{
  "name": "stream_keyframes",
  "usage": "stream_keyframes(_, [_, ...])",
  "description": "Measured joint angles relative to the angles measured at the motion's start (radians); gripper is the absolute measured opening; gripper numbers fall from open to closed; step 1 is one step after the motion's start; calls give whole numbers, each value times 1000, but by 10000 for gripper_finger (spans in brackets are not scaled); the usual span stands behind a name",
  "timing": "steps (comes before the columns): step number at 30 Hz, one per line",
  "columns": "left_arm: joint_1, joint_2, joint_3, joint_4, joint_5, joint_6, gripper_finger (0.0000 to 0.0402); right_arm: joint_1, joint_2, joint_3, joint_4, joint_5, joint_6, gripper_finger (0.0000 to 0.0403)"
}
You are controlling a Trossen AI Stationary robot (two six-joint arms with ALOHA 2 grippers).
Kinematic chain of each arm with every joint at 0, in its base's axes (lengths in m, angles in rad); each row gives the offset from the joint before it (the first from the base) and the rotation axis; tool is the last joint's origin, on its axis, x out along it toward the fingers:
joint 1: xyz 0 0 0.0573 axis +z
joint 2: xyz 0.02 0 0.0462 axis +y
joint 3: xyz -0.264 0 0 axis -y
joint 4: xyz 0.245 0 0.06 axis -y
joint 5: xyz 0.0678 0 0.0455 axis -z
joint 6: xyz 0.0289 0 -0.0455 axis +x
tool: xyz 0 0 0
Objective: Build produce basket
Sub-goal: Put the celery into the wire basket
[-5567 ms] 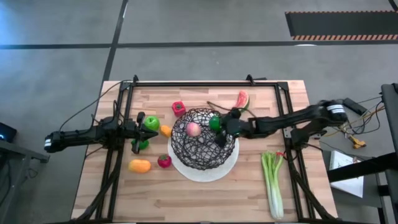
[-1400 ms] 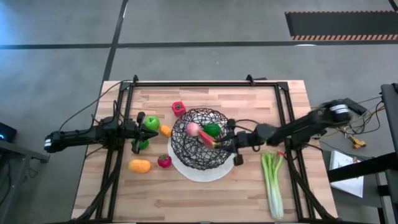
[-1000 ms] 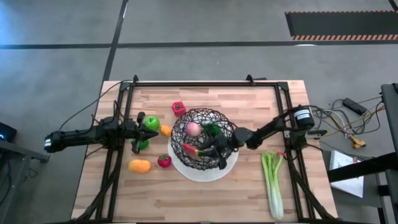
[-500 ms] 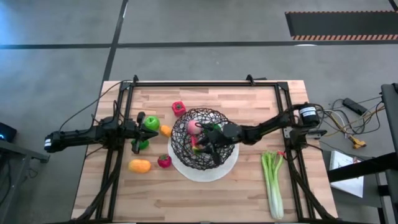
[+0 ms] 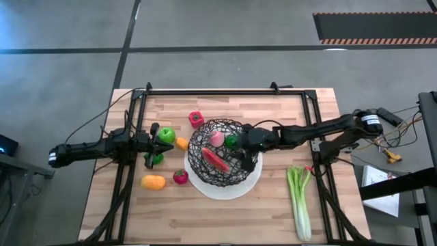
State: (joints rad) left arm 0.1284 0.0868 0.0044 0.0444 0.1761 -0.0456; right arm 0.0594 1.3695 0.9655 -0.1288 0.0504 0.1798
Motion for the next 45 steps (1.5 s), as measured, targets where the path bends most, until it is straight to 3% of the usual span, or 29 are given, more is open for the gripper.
stream_keyframes(10, [0, 2, 0, 0, 0, 0, 0, 47, 208, 170, -38, 2, 109, 226])
stream_keyframes(17, [0, 4, 0, 0, 0, 0, 0, 48, 377, 411, -288, 3, 72, 226])
stream_keyframes(23, [0, 4, 0, 0, 0, 0, 0, 40, 380, 552, -447, 16, -16, 216])
stream_keyframes(27, [0, 4, 0, 0, 0, 0, 0, 39, 310, 599, -606, 128, 21, 207])
stream_keyframes(31, [0, 4, 0, 0, 0, 0, 0, 74, 215, 590, -835, 183, 245, 197])
stream_keyframes(36, [0, 4, 0, 0, 0, 0, 0, 251, 123, 494, -1064, 185, 750, 186])
stream_keyframes(41, [0, 4, 0, 0, 0, 0, 0, 519, 76, 363, -1049, 95, 1330, 178])
stream_keyframes(45, [0, 4, 0, 0, 0, 0, 0, 700, 72, 295, -1034, 1, 1671, 181])
